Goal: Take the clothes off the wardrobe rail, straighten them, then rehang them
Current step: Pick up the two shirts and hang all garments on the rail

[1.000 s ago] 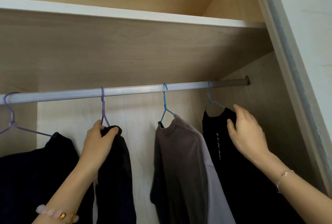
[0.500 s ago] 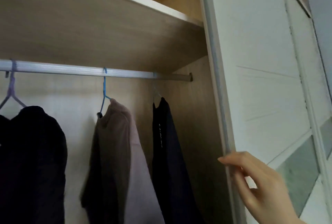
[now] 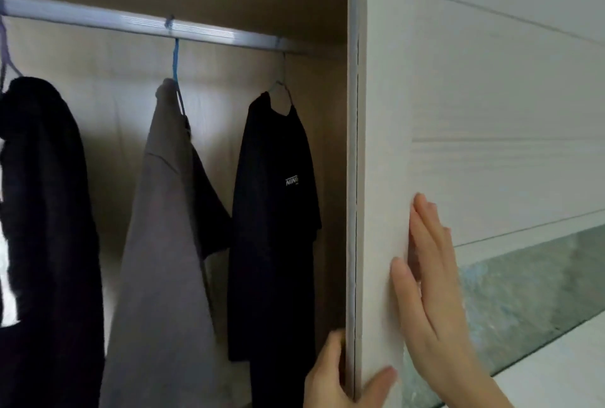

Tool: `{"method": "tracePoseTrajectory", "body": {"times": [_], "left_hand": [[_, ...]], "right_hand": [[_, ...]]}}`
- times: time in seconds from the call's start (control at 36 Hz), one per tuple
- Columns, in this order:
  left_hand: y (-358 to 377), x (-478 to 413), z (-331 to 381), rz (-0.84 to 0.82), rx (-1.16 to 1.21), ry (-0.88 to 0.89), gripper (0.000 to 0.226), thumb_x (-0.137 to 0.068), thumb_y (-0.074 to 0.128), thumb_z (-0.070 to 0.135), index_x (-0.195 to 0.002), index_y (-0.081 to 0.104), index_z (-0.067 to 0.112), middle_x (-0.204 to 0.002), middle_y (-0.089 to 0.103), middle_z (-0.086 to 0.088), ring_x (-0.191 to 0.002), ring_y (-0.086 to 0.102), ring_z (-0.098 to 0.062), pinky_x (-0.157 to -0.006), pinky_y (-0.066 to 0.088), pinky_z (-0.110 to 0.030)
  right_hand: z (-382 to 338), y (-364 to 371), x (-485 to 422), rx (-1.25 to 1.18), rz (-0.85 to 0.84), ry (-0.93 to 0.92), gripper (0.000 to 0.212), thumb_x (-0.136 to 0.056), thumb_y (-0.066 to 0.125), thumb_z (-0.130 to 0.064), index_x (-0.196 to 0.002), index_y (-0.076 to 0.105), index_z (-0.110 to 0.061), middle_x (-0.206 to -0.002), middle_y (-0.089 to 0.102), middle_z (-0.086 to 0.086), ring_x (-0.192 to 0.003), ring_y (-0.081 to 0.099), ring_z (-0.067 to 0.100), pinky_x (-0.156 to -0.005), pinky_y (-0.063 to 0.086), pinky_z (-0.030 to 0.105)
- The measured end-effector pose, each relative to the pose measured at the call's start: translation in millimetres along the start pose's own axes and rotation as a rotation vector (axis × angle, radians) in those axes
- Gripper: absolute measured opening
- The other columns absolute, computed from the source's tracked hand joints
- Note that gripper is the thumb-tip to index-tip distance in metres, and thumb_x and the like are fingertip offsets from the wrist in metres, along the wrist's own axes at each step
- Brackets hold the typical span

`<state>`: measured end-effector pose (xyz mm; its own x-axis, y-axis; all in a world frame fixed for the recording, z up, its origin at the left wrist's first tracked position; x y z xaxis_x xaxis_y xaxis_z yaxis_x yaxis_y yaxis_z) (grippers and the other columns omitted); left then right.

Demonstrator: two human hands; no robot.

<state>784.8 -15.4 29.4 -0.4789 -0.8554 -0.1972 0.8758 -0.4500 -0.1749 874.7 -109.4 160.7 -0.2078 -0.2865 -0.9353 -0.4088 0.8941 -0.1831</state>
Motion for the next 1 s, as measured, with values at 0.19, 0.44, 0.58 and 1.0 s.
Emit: {"method": "tracePoseTrajectory", "body": {"times": [0.19, 0.44, 0.58, 1.0], "left_hand": [[2.4, 14.9, 9.9, -0.021, 0.09, 0.052, 0.038, -0.066, 0.081, 0.025, -0.095, 0.061, 0.04, -0.097, 0.075, 0.011, -0.092, 0.069, -0.003, -0.091, 0.056, -0.029], [-51.2, 38.8, 0.4, 0.072, 0.091, 0.062, 0.037, -0.06, 0.074, 0.036, -0.095, 0.061, 0.039, -0.098, 0.075, 0.009, -0.094, 0.07, -0.008, -0.09, 0.056, -0.032], [-104.3, 62.0, -6.9, 0.204, 0.055, 0.059, 0.044, -0.05, 0.072, 0.045, -0.09, 0.058, 0.033, -0.092, 0.075, 0.004, -0.089, 0.071, -0.013, -0.084, 0.058, -0.032], [-271.1, 181.5, 5.3, 0.941, -0.58, 0.406, 0.089, -0.064, 0.072, 0.037, -0.134, 0.019, 0.056, -0.13, 0.038, 0.024, -0.114, 0.046, 0.007, -0.097, 0.038, 0.0]], "right_hand": [[-16.8, 1.4, 4.7, -0.168, -0.014, 0.105, 0.058, -0.091, 0.038, -0.033, -0.145, 0.031, -0.013, -0.152, 0.023, -0.014, -0.141, 0.021, 0.0, -0.114, 0.02, 0.019], [-58.1, 25.2, 13.8, -0.083, -0.083, 0.022, 0.057, -0.093, 0.037, -0.031, -0.146, 0.03, -0.012, -0.153, 0.023, -0.014, -0.143, 0.021, 0.008, -0.115, 0.019, 0.025], [-99.6, 58.1, 25.3, -0.076, -0.138, -0.06, 0.058, -0.093, 0.038, -0.025, -0.147, 0.024, -0.011, -0.156, 0.016, -0.012, -0.146, 0.01, 0.006, -0.117, 0.015, 0.034], [-254.2, 159.2, 55.9, -0.036, -0.141, -0.435, 0.048, -0.093, 0.042, -0.016, -0.14, 0.036, -0.003, -0.148, 0.034, 0.007, -0.141, 0.027, 0.017, -0.117, 0.02, 0.033]]}}
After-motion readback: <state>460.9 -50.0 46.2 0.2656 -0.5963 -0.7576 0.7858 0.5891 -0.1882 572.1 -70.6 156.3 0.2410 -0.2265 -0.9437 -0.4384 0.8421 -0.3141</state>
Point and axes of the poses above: each hand's wrist, its own x-axis away from the middle knuckle, its own y-axis out of the palm, z = x × y, the point moved 8 cm from there along -x, towards the middle knuckle
